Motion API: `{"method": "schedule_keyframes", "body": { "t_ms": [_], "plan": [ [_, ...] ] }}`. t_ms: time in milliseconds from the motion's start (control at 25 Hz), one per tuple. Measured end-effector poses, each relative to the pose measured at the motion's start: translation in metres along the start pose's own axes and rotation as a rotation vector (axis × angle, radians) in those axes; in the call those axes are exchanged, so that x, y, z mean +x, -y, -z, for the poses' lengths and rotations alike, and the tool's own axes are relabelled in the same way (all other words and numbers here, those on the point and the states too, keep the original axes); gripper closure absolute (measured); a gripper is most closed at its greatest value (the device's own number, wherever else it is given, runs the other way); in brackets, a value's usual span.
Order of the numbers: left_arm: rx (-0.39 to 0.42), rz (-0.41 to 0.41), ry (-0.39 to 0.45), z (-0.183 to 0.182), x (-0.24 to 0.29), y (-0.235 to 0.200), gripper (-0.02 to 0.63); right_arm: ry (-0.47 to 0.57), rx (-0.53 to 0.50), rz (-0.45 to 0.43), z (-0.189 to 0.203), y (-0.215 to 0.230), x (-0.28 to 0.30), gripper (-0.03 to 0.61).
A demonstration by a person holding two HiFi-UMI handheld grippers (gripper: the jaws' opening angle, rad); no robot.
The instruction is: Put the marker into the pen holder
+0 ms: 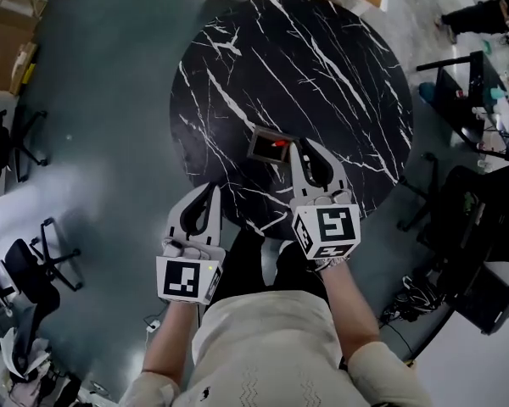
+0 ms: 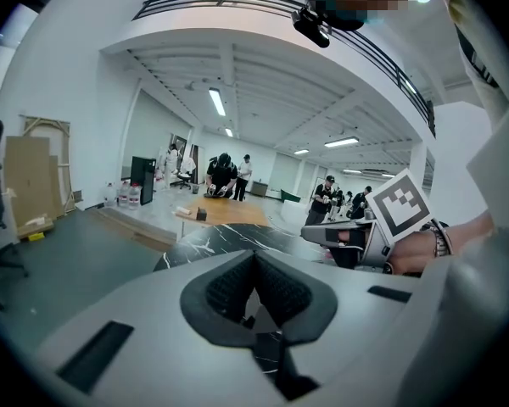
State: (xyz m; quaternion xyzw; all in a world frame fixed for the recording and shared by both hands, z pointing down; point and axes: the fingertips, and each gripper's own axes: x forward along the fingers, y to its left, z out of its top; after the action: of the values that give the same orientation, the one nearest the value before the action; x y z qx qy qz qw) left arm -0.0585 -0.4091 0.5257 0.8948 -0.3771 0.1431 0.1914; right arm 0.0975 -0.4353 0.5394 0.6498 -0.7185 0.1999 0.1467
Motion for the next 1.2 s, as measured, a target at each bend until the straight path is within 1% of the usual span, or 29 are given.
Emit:
{"method": "schedule_keyframes", "body": {
  "t_ms": [80,160,280,320,400,640,760,880,960,1080,1200],
  "plan": [
    [0.008,0.009,-0.007,0.001,0.002,0.002,0.606,0.013,0.005,0.005,-0.003,0.002,-0.008,0.522],
    [0.021,0.019,-0.004,-0.003,0.004,0.008,0.606,0.018,0.01,-0.009,-0.006,0.002,-0.017,0.522],
    [0.023,0.029,0.038,-0.016,0.004,0.02,0.606,0.011,0.008,-0.052,-0.008,-0.007,-0.03,0.548],
    [0.014,0.03,0.063,-0.022,0.004,0.025,0.606,0.009,0.004,-0.071,-0.008,-0.012,-0.035,0.56],
    [0.017,0.038,0.093,-0.03,0.004,0.034,0.606,0.009,0.001,-0.117,-0.011,-0.026,-0.045,0.561],
    [0.068,0.073,0.13,-0.041,-0.002,0.056,0.606,0.025,-0.034,-0.217,-0.02,-0.073,-0.077,0.561],
    [0.114,0.088,0.147,-0.045,-0.006,0.065,0.606,0.024,-0.044,-0.242,-0.019,-0.088,-0.088,0.561],
    [0.129,0.1,0.163,-0.046,-0.014,0.074,0.606,0.022,-0.055,-0.249,-0.018,-0.095,-0.099,0.561],
    [0.133,0.104,0.155,-0.043,-0.022,0.08,0.606,0.023,-0.061,-0.251,-0.018,-0.099,-0.107,0.561],
    [0.127,0.11,0.084,-0.032,-0.034,0.088,0.606,0.018,-0.063,-0.247,-0.016,-0.101,-0.12,0.561],
    [0.125,0.109,0.105,-0.03,-0.043,0.094,0.606,0.007,-0.07,-0.245,-0.011,-0.1,-0.127,0.561]
  ]
}}
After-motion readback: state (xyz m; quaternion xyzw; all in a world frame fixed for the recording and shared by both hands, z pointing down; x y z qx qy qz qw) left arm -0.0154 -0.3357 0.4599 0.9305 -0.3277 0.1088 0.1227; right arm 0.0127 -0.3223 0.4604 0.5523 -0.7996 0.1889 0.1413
